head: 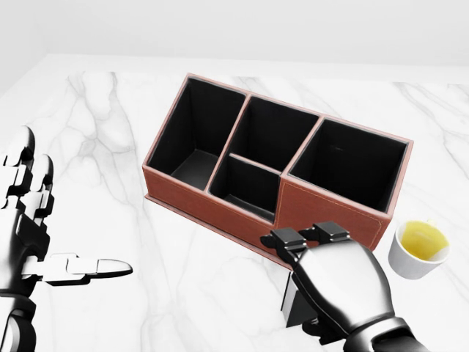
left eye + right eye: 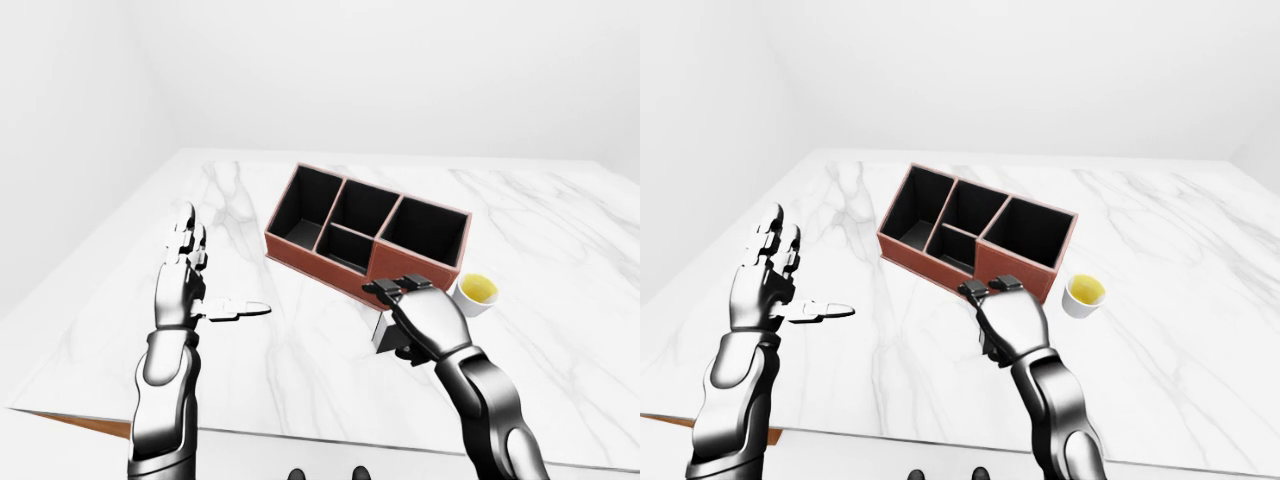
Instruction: Pick up the book and place it in the right compartment of the caddy.
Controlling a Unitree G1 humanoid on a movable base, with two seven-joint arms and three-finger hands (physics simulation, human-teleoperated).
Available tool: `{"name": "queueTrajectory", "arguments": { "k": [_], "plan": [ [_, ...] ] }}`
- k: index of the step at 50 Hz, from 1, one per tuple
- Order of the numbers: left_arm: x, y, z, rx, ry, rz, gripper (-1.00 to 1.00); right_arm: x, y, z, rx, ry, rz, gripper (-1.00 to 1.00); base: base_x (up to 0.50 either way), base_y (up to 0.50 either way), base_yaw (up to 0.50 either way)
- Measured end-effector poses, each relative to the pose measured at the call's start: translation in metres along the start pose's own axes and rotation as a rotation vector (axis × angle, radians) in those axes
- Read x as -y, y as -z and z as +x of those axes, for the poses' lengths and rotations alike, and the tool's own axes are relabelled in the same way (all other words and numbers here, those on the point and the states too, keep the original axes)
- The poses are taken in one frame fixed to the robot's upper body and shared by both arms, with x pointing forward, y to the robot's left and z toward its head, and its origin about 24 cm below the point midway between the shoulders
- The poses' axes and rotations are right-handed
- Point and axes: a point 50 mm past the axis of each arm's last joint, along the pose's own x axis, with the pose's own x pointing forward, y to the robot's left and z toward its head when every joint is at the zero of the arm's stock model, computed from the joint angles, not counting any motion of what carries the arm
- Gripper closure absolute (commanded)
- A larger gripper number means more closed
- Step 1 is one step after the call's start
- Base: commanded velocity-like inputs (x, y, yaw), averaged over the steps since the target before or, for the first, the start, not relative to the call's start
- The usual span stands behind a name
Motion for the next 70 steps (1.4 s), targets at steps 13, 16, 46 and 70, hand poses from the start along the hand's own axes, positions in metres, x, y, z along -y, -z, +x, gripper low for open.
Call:
{"name": "queueTrajectory", "arguments": {
  "k": [13, 16, 46, 70],
  "plan": [
    [-0.001, -0.001, -0.001, 0.005, -0.001, 0.0, -1.0, -0.006, 0.0, 0.008, 0.002, -0.021, -0.015, -0.38, 0.0, 0.0, 0.0],
    [-0.001, -0.001, -0.001, 0.005, -0.001, 0.0, -1.0, -0.007, 0.0, 0.009, 0.001, -0.026, -0.018, -0.37, 0.0, 0.0, 0.0],
    [-0.001, 0.003, 0.002, -0.013, -0.001, 0.001, -1.0, -0.02, 0.013, 0.026, -0.034, -0.11, -0.045, -0.36, 0.0, 0.0, 0.0],
    [-0.001, 0.007, 0.002, -0.029, -0.004, 0.004, -1.0, -0.027, 0.02, 0.029, -0.055, -0.141, -0.053, -0.27, 0.0, 0.0, 0.0]
  ]
}}
